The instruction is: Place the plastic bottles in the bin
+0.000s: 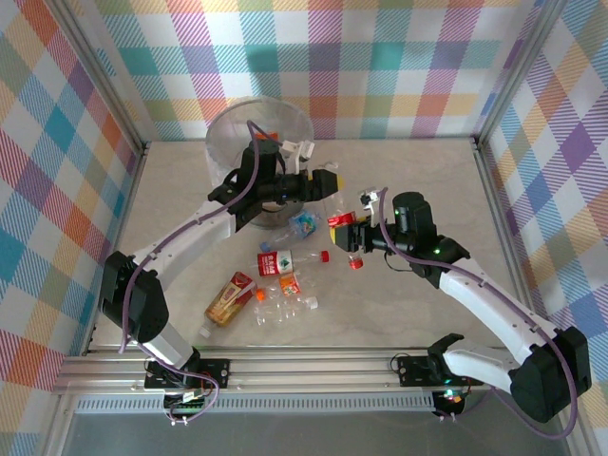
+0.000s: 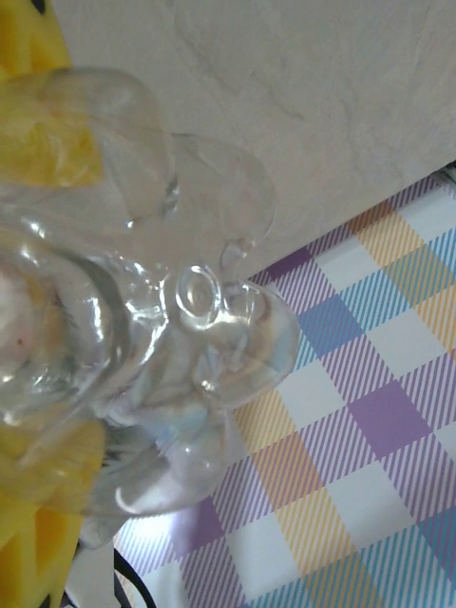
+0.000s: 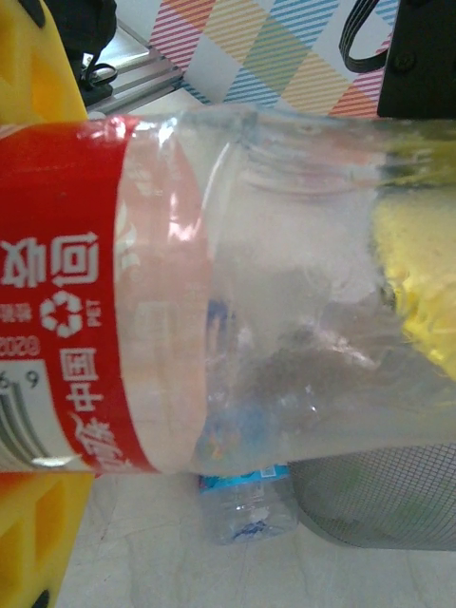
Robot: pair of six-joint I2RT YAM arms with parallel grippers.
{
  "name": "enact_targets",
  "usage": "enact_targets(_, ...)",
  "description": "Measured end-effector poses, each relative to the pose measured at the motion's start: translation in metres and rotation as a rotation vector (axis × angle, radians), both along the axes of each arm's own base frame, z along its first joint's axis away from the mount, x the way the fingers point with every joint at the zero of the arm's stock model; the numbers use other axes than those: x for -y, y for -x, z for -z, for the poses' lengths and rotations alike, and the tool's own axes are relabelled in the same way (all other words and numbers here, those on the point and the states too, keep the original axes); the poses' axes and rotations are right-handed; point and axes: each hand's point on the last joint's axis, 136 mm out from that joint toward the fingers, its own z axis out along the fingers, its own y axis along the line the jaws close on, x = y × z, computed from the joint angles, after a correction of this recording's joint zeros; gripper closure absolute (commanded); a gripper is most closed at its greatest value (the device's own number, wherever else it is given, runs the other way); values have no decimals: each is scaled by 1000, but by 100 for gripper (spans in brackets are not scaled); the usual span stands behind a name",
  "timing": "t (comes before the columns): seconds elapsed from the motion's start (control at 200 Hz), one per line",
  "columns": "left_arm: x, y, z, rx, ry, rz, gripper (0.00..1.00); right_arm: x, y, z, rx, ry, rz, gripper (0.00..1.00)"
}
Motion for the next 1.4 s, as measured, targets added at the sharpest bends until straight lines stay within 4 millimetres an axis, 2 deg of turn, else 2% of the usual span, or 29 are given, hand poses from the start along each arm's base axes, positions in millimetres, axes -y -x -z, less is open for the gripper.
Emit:
enact_targets(0.175, 0, 0, -1, 3, 0, 2, 49, 0, 0, 0, 0, 0, 0, 35)
enact_targets(0.26, 0, 1, -3, 9, -2, 6, 52, 0, 1, -1, 1, -3, 0, 26)
enact_targets(0.43, -1, 0, -14, 41, -26, 4, 51, 3, 8, -5, 11, -13, -8, 11)
enact_targets(0.615, -9, -3, -38, 109, -85, -19, 50, 9, 20, -22, 43, -37, -10, 3)
enact_targets(0.795, -25, -7, -80, 221, -137, -58, 49, 16, 34, -42, 87, -71, -10, 0)
enact_targets(0.925, -47, -14, -115, 307, -167, -114, 48, 21, 41, -53, 107, -89, -6, 0)
enact_targets(1.15, -105, -23, -193, 467, -184, -271, 47, 34, 45, -79, 181, -120, 55, 0)
enact_targets(1.215, -119, -25, -210, 514, -199, -316, 47, 39, 45, -85, 203, -121, 79, 0)
enact_targets(1.3, -136, -28, -222, 561, -239, -377, 47, 42, 44, -87, 218, -120, 98, 0)
enact_targets(1.405, -156, -37, -222, 599, -327, -454, 47, 42, 44, -91, 239, -121, 94, 0)
